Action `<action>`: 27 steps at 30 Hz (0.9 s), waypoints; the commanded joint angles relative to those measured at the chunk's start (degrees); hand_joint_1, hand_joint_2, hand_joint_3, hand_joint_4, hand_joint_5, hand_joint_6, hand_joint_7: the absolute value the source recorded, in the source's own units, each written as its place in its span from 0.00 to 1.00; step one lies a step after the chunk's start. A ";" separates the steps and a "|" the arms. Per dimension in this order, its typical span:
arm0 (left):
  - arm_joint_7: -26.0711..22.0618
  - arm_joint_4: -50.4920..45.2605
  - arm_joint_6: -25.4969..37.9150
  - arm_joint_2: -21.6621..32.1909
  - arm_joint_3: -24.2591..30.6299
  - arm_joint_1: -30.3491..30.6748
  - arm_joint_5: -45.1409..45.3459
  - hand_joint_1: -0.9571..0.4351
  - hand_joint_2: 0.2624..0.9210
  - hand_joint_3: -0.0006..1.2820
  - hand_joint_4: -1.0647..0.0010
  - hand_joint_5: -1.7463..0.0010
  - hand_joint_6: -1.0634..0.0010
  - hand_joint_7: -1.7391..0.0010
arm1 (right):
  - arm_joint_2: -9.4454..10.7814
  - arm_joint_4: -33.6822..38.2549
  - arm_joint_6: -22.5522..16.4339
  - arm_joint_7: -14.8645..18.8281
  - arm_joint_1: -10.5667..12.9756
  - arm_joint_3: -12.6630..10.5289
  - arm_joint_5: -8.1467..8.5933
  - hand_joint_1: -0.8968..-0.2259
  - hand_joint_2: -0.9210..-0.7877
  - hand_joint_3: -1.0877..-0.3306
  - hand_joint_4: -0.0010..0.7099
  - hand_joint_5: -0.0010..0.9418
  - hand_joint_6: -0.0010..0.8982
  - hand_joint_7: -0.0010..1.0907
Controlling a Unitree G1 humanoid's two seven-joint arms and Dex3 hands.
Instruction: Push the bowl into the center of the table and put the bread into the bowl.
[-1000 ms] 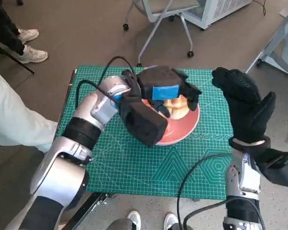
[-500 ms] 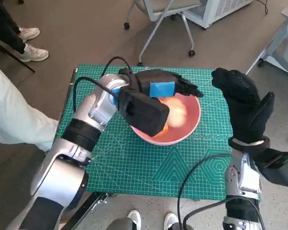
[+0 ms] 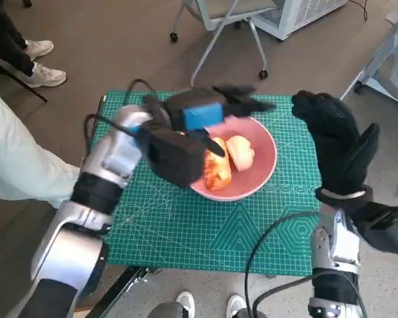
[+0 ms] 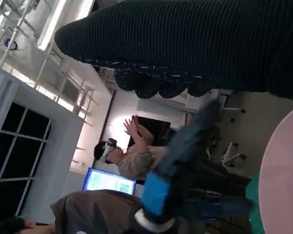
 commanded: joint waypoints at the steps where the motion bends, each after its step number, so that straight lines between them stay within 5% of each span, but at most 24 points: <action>1: -2.40 -7.02 3.34 1.58 5.79 4.83 -8.77 0.54 0.87 0.01 0.88 0.99 0.71 0.95 | -0.75 -1.60 2.07 -0.65 -0.69 -0.35 0.85 0.31 0.00 0.51 0.30 0.00 0.13 0.37; 7: -3.49 -11.42 0.97 -2.06 13.77 11.18 -23.86 0.49 0.93 0.02 0.86 0.99 0.70 0.93 | -1.11 -3.84 3.37 -1.28 -1.69 -0.30 0.38 0.29 0.00 0.52 0.30 0.00 0.14 0.36; 11: -4.09 -14.17 0.37 -5.65 16.99 14.44 -31.85 0.45 0.96 0.05 0.85 1.00 0.92 0.70 | -1.62 -4.68 3.81 -1.56 -2.38 -0.28 -0.04 0.28 0.00 0.53 0.30 0.00 0.13 0.35; 14: -4.61 -14.74 0.26 -7.71 18.67 16.25 -35.90 0.41 0.99 0.08 0.86 1.00 0.97 0.65 | -1.91 -4.83 3.88 -1.78 -2.77 -0.28 -0.36 0.27 0.00 0.53 0.30 0.00 0.13 0.35; 27: -5.36 -16.17 -3.10 -12.79 22.14 22.82 -41.21 0.26 1.00 0.20 0.87 1.00 1.00 0.65 | -2.44 -2.38 2.12 -1.74 -5.24 -0.11 -1.62 0.30 0.00 0.52 0.29 0.00 0.14 0.35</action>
